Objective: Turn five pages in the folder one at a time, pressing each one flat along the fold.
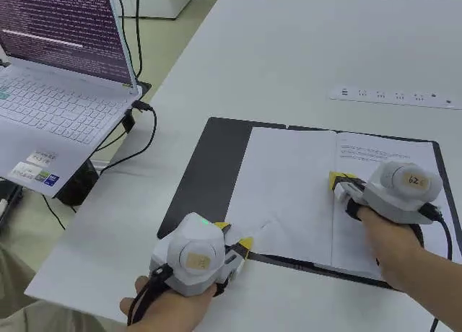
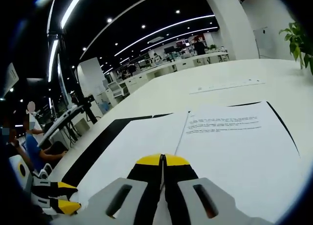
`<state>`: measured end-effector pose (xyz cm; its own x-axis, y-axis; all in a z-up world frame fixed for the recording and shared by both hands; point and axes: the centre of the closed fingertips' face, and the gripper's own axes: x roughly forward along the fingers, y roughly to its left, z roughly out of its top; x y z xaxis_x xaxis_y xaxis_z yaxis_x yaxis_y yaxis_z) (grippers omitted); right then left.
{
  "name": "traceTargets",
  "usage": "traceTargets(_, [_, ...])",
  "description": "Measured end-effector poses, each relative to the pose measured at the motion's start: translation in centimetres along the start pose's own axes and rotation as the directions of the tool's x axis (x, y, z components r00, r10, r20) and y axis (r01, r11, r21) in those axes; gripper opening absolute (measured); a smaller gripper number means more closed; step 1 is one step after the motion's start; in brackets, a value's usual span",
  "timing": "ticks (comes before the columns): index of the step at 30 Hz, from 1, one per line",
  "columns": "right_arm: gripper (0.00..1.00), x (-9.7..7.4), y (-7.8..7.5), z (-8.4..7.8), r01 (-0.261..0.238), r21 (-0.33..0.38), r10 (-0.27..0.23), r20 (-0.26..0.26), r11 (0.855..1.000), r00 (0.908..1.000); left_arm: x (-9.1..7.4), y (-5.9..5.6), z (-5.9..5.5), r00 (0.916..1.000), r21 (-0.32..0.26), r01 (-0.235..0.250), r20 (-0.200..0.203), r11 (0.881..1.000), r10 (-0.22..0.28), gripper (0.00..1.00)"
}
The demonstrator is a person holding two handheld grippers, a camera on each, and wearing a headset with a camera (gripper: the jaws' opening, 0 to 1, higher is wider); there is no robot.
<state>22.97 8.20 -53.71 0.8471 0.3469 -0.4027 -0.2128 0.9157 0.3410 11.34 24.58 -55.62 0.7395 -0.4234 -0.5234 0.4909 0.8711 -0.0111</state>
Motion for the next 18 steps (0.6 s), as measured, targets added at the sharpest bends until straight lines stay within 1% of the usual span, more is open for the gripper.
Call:
traceTargets(3, [0.0, 0.6, -0.2, 0.1, 0.008, -0.022, -0.008, -0.001, 1.0, 1.0, 0.0, 0.0, 0.0, 1.0, -0.002, 0.0, 0.004, 1.0, 0.0, 0.24])
traceTargets(4, [0.0, 0.9, -0.3, 0.1, 0.008, -0.019, -0.009, -0.003, 1.0, 1.0, 0.0, 0.1, 0.0, 1.0, -0.004, 0.0, 0.007, 1.0, 0.0, 0.24])
traceTargets(6, [0.0, 1.4, -0.7, 0.5, 0.019, -0.023, -0.019, 0.006, 1.0, 0.9998, 0.1, 0.1, -0.1, 0.9999, -0.002, 0.0, 0.01, 1.0, 0.0, 0.24])
traceTargets(7, [0.0, 1.6, -0.8, 0.5, 0.019, -0.022, -0.019, 0.006, 1.0, 0.9998, 0.1, 0.1, -0.1, 0.9999, -0.004, 0.0, 0.012, 1.0, 0.0, 0.24])
traceTargets(8, [0.0, 2.0, -0.9, 0.9, 0.019, -0.033, -0.018, 0.016, 0.999, 0.9997, 0.1, 0.1, 0.0, 0.9999, -0.006, 0.0, 0.013, 1.0, 0.0, 0.24])
traceTargets(9, [0.0, 2.2, -1.0, 0.9, 0.023, -0.032, -0.023, 0.008, 0.999, 0.9997, 0.1, 0.1, 0.0, 0.9999, -0.005, 0.0, 0.015, 1.0, 0.001, 0.24])
traceTargets(12, [0.0, 2.9, -1.4, 1.3, 0.021, -0.042, -0.021, 0.011, 0.999, 0.9997, 0.0, 0.1, 0.0, 0.9997, -0.009, -0.001, 0.023, 1.0, 0.002, 0.25])
traceTargets(15, [0.0, 3.7, -1.8, 1.7, 0.026, -0.039, -0.025, 0.012, 0.999, 0.9996, 0.1, 0.1, -0.1, 0.9996, -0.013, -0.002, 0.027, 1.0, 0.002, 0.25])
traceTargets(16, [0.0, 4.1, -2.0, 1.9, 0.026, -0.024, -0.026, 0.012, 0.999, 0.9996, 0.1, 0.1, -0.1, 0.9996, -0.014, -0.002, 0.027, 1.0, 0.003, 0.25])
traceTargets(18, [0.0, 4.6, -2.1, 2.2, 0.03, -0.019, -0.03, 0.013, 0.999, 0.9995, 0.1, 0.2, -0.1, 0.9996, -0.015, -0.002, 0.028, 1.0, 0.003, 0.25])
